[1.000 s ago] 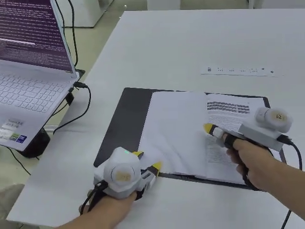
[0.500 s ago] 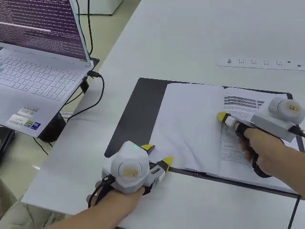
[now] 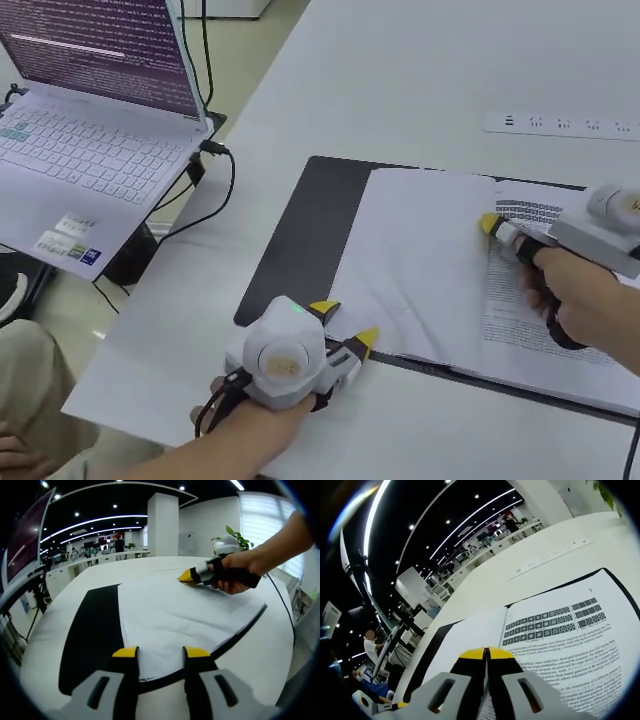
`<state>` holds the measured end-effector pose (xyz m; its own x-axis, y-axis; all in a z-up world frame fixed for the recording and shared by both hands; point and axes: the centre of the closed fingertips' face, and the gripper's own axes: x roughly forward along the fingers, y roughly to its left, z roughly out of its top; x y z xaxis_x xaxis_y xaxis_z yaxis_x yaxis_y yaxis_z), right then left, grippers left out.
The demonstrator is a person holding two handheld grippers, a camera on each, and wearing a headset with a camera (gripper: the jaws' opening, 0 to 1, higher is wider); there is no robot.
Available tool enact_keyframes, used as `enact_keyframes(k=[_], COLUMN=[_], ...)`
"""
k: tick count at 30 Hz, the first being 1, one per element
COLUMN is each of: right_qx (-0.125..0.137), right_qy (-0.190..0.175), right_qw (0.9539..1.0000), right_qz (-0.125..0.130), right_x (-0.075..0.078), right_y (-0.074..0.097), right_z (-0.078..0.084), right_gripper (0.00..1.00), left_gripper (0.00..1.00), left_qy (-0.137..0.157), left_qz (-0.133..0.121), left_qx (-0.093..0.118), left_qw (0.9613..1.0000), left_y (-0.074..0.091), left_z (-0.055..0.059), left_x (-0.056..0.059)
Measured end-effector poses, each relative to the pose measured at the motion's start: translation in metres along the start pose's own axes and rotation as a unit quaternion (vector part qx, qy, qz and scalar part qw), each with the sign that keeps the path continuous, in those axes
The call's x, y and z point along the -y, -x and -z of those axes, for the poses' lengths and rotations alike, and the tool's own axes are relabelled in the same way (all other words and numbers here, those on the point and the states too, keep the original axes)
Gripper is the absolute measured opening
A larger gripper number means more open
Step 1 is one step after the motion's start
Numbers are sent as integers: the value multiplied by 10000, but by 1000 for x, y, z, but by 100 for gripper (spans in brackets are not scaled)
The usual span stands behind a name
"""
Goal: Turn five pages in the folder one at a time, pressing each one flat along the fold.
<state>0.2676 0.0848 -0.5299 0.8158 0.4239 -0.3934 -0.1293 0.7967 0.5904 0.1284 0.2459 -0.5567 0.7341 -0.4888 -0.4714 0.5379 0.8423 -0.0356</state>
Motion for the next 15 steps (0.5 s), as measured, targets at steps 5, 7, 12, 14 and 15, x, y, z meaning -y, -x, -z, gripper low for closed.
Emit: enact_keyframes(k=[5, 7, 12, 14, 15], right_qx=[47, 59, 96, 136, 148], right_qy=[-32, 35, 29, -50, -28], right_qw=[10000, 10000, 9999, 9998, 9998], right_qz=[38, 54, 108, 131, 135], right_x=[7, 9, 16, 20, 21], right_y=[-13, -17, -31, -37, -40], right_z=[-11, -15, -27, -33, -34], right_gripper=[0, 0, 0, 0, 0], left_gripper=[33, 33, 34, 34, 34], left_qy=[31, 33, 64, 71, 76], left_qz=[-5, -5, -10, -11, -12], left_qx=[4, 7, 41, 48, 51], left_qw=[10000, 10000, 10000, 10000, 10000], left_y=[0, 0, 1, 1, 1], left_z=[0, 0, 0, -1, -1], left_x=[0, 0, 0, 1, 1])
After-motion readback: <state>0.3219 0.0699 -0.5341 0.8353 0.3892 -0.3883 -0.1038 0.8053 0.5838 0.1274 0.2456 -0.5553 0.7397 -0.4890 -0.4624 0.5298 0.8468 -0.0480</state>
